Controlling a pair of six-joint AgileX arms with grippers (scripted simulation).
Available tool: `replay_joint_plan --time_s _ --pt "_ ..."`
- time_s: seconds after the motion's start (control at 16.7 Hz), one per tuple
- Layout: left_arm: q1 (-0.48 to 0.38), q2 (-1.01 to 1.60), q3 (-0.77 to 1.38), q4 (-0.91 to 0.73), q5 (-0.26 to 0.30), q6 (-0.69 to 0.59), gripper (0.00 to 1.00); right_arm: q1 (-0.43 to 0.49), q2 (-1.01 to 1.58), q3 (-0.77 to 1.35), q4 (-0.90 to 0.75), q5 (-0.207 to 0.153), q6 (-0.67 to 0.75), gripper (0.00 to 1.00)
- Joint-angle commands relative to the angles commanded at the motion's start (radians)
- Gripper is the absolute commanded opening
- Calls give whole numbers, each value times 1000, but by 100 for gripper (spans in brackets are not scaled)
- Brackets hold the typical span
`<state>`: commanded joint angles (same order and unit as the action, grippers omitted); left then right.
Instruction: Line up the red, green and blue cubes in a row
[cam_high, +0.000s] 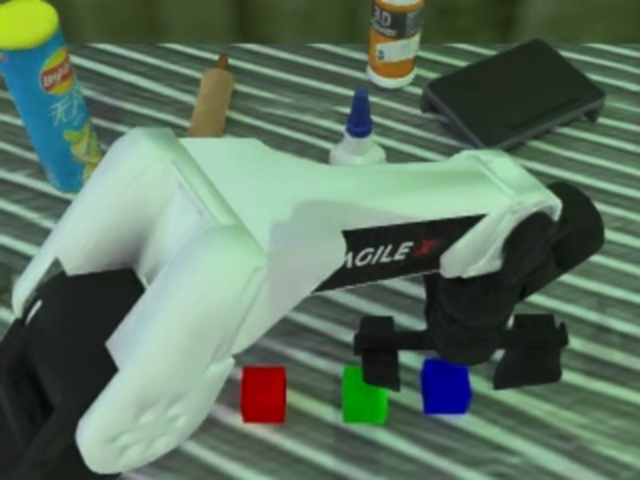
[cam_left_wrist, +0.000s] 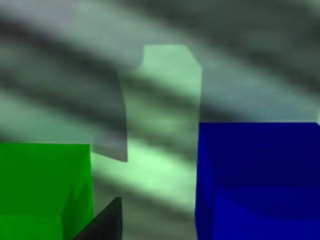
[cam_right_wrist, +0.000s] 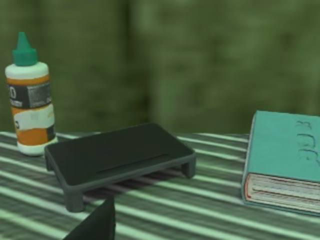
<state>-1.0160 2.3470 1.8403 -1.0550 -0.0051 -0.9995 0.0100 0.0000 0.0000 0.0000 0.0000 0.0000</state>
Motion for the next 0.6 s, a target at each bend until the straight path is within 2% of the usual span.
replay_joint_plan --time_s 0.6 --pt "17 -50 195 -244 -1 -3 100 0 0 0 0 0 0 100"
